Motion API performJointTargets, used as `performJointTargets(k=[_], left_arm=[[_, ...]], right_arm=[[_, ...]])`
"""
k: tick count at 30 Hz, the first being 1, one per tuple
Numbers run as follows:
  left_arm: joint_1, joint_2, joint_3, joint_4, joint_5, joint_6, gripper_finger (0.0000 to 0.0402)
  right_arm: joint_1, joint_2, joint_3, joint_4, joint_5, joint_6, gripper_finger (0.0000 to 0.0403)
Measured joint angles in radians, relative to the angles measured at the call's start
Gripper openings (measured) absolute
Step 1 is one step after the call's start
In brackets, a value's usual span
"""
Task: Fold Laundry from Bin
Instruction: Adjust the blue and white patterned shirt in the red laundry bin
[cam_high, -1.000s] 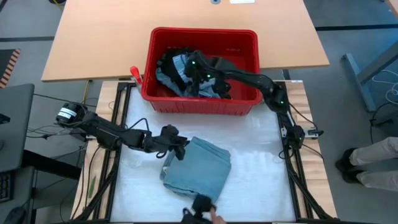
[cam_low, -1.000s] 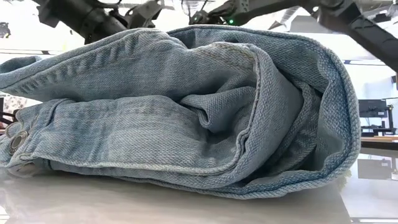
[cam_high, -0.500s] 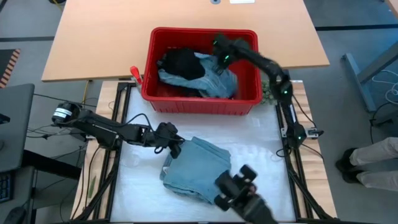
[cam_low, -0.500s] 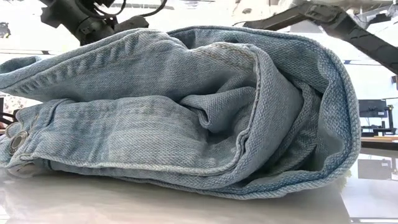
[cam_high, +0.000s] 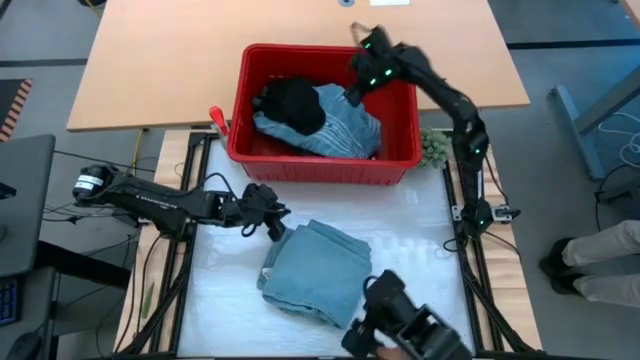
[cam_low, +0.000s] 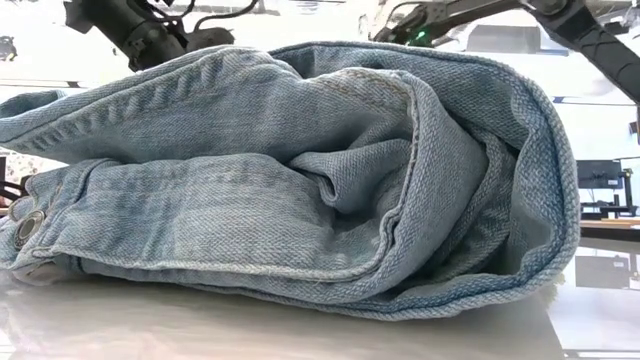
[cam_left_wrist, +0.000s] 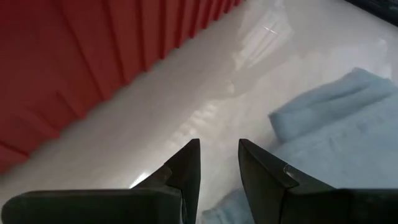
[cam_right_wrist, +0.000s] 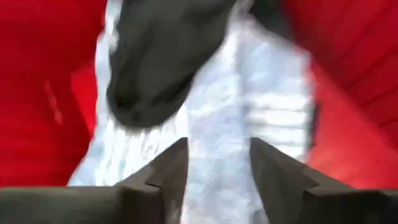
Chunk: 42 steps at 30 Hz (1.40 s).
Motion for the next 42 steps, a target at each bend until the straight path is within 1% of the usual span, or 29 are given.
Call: performJointTargets(k=[3,7,11,15,17,18,20,22,25,26,31,35,39,42], left_arm=[[0.021,0.0,0.0,0.0,0.005,0.003,0.0095],[0.039,0.0,0.0,0.003,0.01,0.016,0.0095],[0.051,0.0,0.0,0.006,0.026,0.016,0.0095],[0.051,0.0,0.0,0.007,0.027,0.013,0.0095],[0.051,0.0,0.0,0.007,0.027,0.003,0.0095],[0.051,0.0,0.0,0.007,0.03,0.002,0.0095],[0.051,0.0,0.0,0.007,0.035,-0.001,0.0095],[0.051,0.0,0.0,0.007,0.035,-0.002,0.0095],[0.051,0.0,0.0,0.008,0.026,-0.014,0.0095],[0.051,0.0,0.0,0.01,0.026,-0.022,0.0095],[0.051,0.0,0.0,0.033,0.004,-0.024,0.0095],[0.055,0.0,0.0,0.041,-0.001,-0.004,0.0095],[0.061,0.0,0.0,0.041,-0.003,-0.001,0.0095],[0.067,0.0,0.0,0.041,-0.004,-0.001,0.0095]], right_arm=[[0.029,0.029,-0.001,-0.012,-0.014,-0.04,0.0248],[0.045,0.078,0.004,-0.008,-0.016,-0.064,0.0295],[0.057,0.145,0.001,-0.022,0.008,-0.073,0.0317],[0.066,0.196,0.002,-0.066,0.009,-0.103,0.0319],[0.07,0.206,0.001,-0.113,0.008,-0.131,0.0305],[0.077,0.206,0.001,-0.132,0.009,-0.15,0.0291],[0.091,0.195,0.001,-0.154,0.035,-0.175,0.0247],[0.103,0.174,0.001,-0.157,0.101,-0.199,0.0179],[0.113,0.136,0.002,-0.135,0.191,-0.238,0.0049],[0.112,0.123,0.01,-0.125,0.203,-0.252,0.0027],[0.091,0.031,0.104,-0.077,0.299,-0.257,0.0019],[0.057,-0.096,0.085,0.028,0.321,-0.255,0.0017],[0.017,-0.182,0.084,0.116,0.447,-0.229,0.0017],[-0.011,-0.239,0.083,0.186,0.481,-0.2,0.0017]])
